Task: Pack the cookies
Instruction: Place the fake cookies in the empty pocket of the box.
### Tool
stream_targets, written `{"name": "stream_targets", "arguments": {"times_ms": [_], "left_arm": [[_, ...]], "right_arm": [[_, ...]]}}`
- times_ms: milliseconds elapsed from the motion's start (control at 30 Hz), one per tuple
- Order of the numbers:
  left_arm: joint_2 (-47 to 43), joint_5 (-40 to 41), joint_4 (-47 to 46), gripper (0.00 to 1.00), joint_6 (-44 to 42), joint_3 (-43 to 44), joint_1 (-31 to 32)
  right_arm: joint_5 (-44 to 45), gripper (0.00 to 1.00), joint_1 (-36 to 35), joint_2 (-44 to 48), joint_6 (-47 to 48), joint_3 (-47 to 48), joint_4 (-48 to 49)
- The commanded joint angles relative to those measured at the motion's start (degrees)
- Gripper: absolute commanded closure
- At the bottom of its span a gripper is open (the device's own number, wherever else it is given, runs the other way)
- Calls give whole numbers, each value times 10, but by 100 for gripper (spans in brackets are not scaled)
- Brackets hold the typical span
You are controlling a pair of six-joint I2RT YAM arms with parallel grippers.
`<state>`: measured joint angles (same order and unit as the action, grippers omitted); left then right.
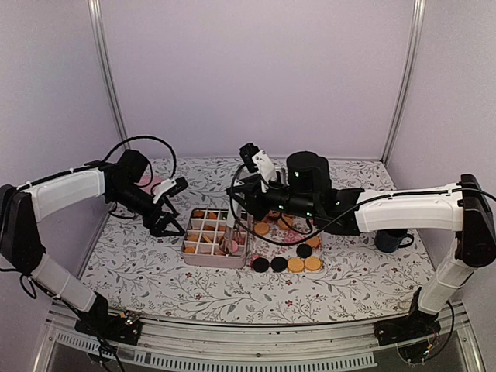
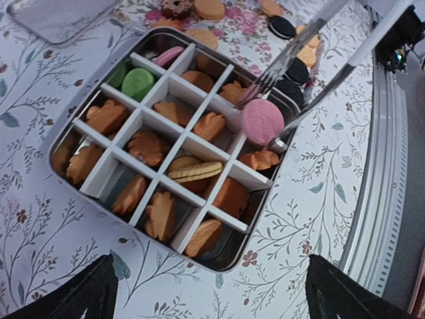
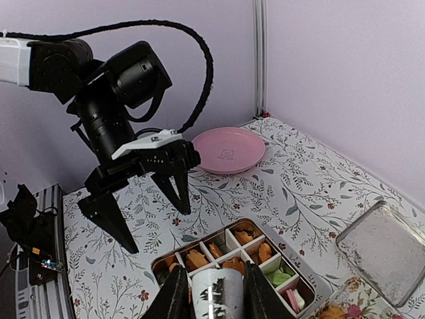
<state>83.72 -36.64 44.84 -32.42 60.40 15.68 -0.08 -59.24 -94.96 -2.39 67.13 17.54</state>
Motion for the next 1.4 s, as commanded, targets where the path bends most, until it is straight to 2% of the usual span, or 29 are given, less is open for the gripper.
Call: {"name": "stream_targets", "arguments": {"times_ms": [0,167,400,667,833,1267,1367], "left_arm": [[22,-24,-60,1,5,-7,62],[56,-61,-116,1,-8,-3,98],[110,-129,-172,2,-40,21,112],[138,-189,-217,15,-53,30,127],[143,-229,-213,20,-47,33,131],[81,-251,-190,17,-18,16,130],[76,-261,-175,20,-17,18,130]], "right_arm": [[7,74,-3,23,12,18,-2],[8,71,-2,16,8,18,-8],[8,69,-3,16,4,42,-15],[6,68,-2,18,4,42,-21],[5,68,-2,16,1,47,-15],[-13,69,-2,33,-1,61,31],[-21,69,-3,32,-8,61,44]]}}
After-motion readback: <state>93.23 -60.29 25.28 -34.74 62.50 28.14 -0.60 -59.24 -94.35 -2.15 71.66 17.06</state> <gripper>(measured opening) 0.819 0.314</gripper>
